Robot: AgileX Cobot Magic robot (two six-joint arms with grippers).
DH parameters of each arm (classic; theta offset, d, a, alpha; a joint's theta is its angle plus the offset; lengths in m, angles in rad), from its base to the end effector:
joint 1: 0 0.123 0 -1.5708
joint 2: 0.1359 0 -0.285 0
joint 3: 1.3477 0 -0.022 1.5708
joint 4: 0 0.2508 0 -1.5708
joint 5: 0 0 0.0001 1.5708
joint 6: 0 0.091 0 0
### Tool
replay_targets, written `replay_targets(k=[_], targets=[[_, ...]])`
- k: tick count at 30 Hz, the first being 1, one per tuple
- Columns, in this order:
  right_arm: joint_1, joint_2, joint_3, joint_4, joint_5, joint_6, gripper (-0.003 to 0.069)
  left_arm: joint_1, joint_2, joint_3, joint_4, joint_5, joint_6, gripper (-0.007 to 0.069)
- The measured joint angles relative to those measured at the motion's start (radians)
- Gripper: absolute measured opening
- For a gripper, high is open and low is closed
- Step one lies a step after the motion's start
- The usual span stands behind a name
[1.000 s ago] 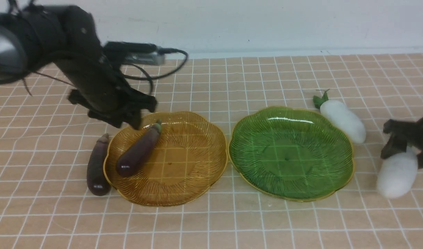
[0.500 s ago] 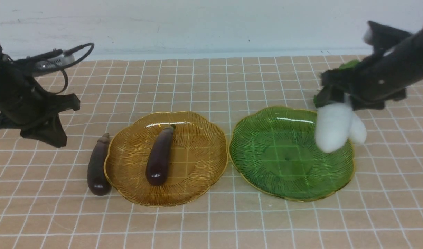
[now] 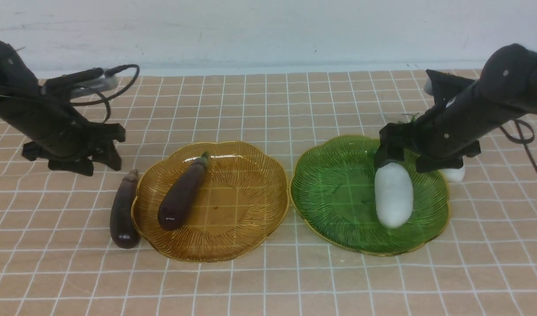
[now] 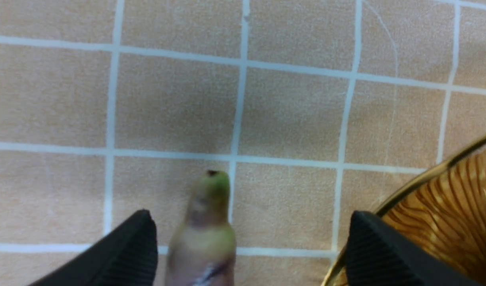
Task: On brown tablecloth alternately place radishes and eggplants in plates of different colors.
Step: 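Place the white radish on the plate, then pick up the eggplant and place it in the yellow plate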
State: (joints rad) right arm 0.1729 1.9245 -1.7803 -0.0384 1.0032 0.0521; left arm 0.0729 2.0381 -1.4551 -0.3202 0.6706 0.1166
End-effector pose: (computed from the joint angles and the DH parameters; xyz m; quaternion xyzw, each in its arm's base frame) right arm 0.4242 0.0711 0.3028 -0.0643 0.9653 0.0102 0.2529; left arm 0.4300 0.0135 0.1766 -0.0813 0.9691 -0.1028 0.2089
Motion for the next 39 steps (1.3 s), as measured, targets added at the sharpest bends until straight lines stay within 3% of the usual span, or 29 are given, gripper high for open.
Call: replay_targets(k=[12, 30, 35, 39], targets=[[-0.047, 0.025, -0.010, 0.010, -0.004, 0.013, 0.0591, 0.057, -0.051, -0.071, 0.068, 0.137, -0.027, 0.0578], [-0.047, 0.047, -0.012, 0.038, -0.038, 0.013, 0.0590, 0.033, 0.068, -0.071, 0.128, 0.215, -0.051, 0.0572], [-0.050, 0.088, -0.015, 0.038, -0.098, 0.013, 0.0590, 0.033, 0.076, -0.073, 0.149, 0.234, -0.053, 0.0462], [-0.065, 0.137, -0.016, 0.038, -0.120, 0.013, 0.0590, 0.032, 0.076, -0.084, 0.190, 0.273, -0.064, 0.0251]])
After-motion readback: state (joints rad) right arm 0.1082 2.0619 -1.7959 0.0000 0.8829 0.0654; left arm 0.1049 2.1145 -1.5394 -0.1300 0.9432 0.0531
